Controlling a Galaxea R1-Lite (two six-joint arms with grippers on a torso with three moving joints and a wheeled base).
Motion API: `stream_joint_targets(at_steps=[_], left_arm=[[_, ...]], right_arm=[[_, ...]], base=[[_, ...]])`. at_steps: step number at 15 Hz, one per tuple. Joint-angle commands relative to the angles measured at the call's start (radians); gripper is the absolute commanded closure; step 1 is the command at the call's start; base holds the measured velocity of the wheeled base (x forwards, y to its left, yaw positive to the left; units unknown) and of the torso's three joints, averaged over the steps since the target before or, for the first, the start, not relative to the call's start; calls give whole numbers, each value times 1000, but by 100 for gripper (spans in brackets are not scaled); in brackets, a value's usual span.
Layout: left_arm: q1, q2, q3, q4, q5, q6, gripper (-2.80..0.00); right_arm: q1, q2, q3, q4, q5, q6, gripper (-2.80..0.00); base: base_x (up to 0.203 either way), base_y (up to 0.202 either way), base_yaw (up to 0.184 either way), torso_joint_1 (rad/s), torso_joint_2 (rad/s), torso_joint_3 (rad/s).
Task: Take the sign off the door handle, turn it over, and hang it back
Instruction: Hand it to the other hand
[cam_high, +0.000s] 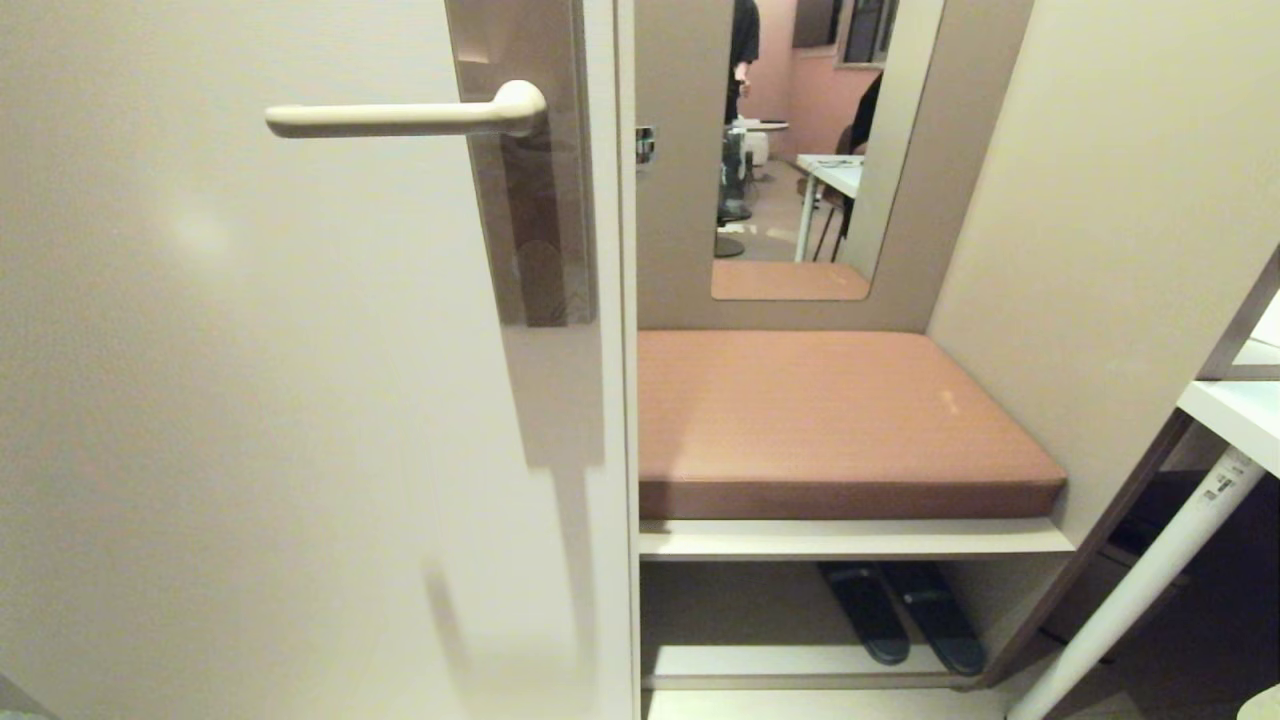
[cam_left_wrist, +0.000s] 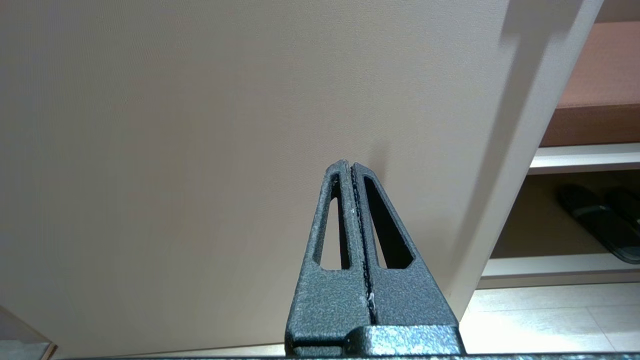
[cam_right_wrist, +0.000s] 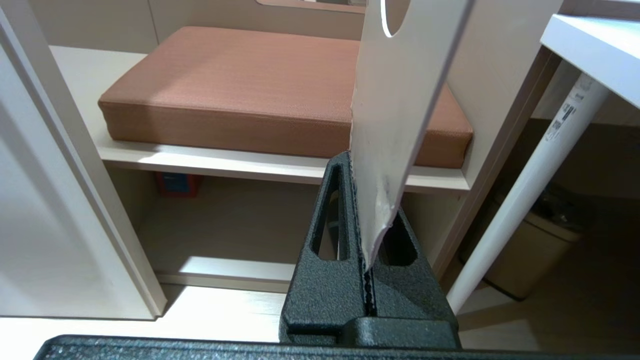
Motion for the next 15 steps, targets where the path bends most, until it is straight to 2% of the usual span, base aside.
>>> stream_joint_targets(at_steps=[1,4,7,12,15], left_arm=[[1,0,0,-1,0,0,0],[0,0,0,0,0,0,0],[0,0,-1,1,-11,0,0],[0,0,0,-2,0,-34,0],[0,0,0,-1,-5,-16,0]], right_arm=[[1,1,-2,4,-2,5,0],[1,5,-62,25,2,8,0],[1,63,-196,128,2,8,0],[2,267,-400,138,-7,4,0],[2,410,-534,137,-4,0,0]], base=[[0,0,0,0,0,0],[0,0,0,0,0,0],[0,0,0,0,0,0],[0,0,0,0,0,0],[0,0,0,0,0,0]])
